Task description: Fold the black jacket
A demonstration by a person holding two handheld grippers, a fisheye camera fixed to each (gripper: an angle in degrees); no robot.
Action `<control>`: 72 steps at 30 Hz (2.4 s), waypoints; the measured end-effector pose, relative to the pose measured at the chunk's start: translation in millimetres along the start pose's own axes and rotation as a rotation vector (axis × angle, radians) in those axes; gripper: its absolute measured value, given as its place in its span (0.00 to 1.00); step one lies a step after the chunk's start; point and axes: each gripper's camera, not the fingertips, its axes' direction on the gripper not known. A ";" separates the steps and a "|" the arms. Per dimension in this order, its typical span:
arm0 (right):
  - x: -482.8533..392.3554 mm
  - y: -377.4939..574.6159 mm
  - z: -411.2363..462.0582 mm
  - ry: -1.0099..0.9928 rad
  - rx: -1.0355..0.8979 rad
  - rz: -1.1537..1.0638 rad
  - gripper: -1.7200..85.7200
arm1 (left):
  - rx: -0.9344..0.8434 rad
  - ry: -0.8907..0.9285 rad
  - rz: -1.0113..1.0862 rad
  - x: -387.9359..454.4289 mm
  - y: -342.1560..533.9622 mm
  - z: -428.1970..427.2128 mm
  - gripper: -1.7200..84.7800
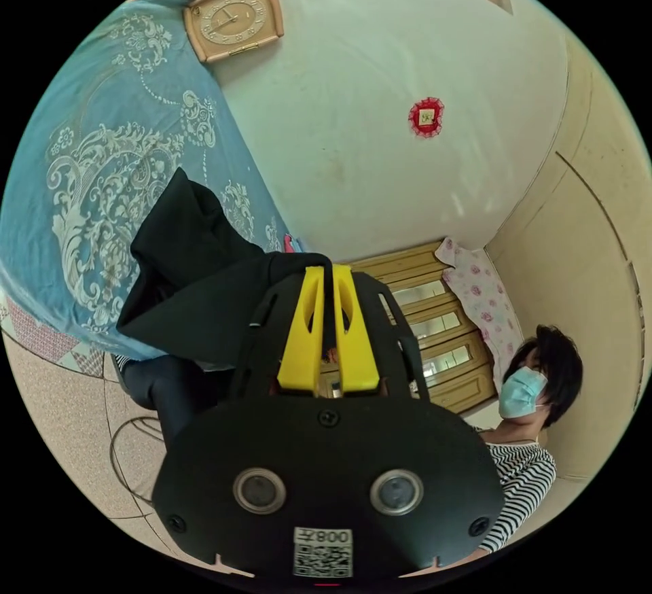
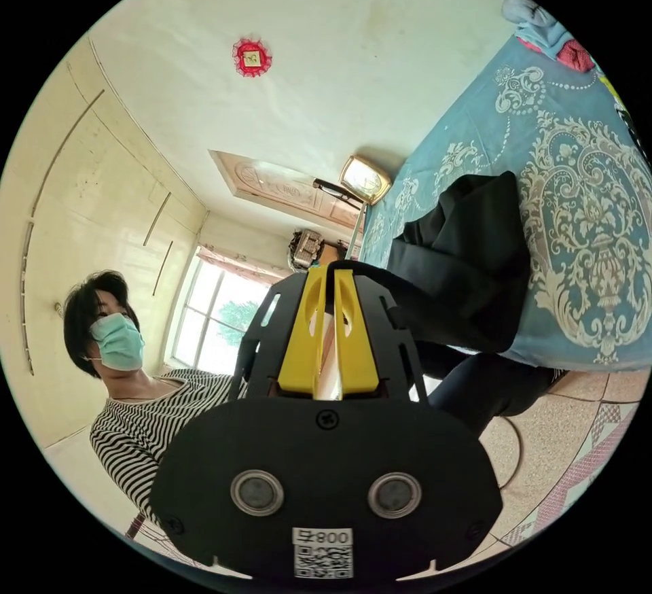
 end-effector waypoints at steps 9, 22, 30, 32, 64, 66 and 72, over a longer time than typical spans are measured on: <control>72.1 -145.8 28.4 0.101 0.011 0.093 0.03 | -0.014 -0.141 -0.104 -33.5 -134.1 90.5 0.05; 221.5 -297.0 77.8 0.231 -0.120 0.300 0.04 | -0.058 -0.349 -0.247 -101.9 -248.1 199.9 0.05; 282.4 -321.2 88.7 0.202 -0.085 0.412 0.04 | -0.057 -0.422 -0.297 -120.4 -271.6 242.2 0.06; 292.2 -319.4 90.2 0.170 -0.050 0.434 0.04 | -0.054 -0.399 -0.291 -117.4 -274.2 250.3 0.07; 181.6 -271.9 450.9 0.925 -0.502 -0.154 0.02 | -0.523 -0.892 0.275 -3.5 -195.6 505.0 0.02; 184.2 -272.5 451.0 0.857 -0.511 -0.123 0.02 | -0.474 -0.896 0.290 9.7 -189.0 500.2 0.02; 130.5 -246.2 423.3 0.850 -0.384 -0.171 0.02 | -0.452 -0.709 0.450 76.7 -119.8 499.9 0.02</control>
